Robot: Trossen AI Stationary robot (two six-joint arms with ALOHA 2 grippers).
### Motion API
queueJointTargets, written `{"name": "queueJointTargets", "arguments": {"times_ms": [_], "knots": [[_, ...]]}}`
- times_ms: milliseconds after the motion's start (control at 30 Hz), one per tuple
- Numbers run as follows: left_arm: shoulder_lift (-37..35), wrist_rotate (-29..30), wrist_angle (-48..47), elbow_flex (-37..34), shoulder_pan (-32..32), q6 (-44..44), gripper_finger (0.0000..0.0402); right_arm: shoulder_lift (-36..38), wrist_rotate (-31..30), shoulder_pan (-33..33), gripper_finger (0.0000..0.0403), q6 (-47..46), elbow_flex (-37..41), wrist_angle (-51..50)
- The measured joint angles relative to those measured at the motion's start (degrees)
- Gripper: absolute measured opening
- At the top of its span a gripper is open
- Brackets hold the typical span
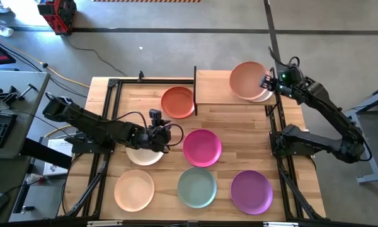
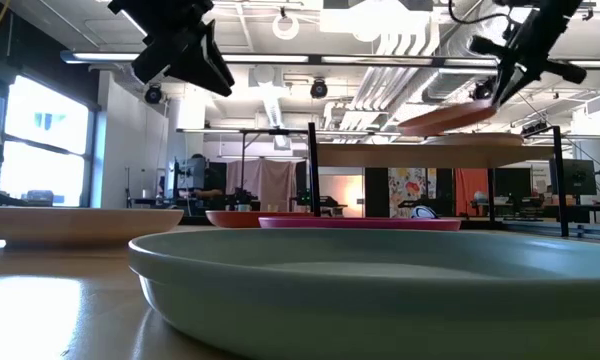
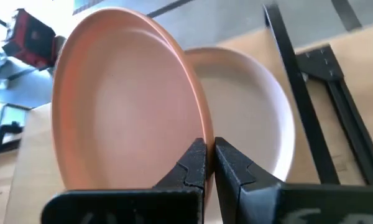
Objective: Place and stack plates onto a shelf
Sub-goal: Stack the light orange plate on top of the white plate on the shelf
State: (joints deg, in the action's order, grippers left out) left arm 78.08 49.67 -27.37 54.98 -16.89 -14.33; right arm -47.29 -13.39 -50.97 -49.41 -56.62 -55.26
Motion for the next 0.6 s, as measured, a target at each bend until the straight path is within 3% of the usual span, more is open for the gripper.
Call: {"name": "queueJointTargets", "arguments": {"times_ms": [600], "knots": [[0.02, 0.0, 2.0, 0.0, 0.0, 0.79, 0.0115, 2.31, -4.81, -4.19, 0.0, -2.72, 1.09, -2.64]]}}
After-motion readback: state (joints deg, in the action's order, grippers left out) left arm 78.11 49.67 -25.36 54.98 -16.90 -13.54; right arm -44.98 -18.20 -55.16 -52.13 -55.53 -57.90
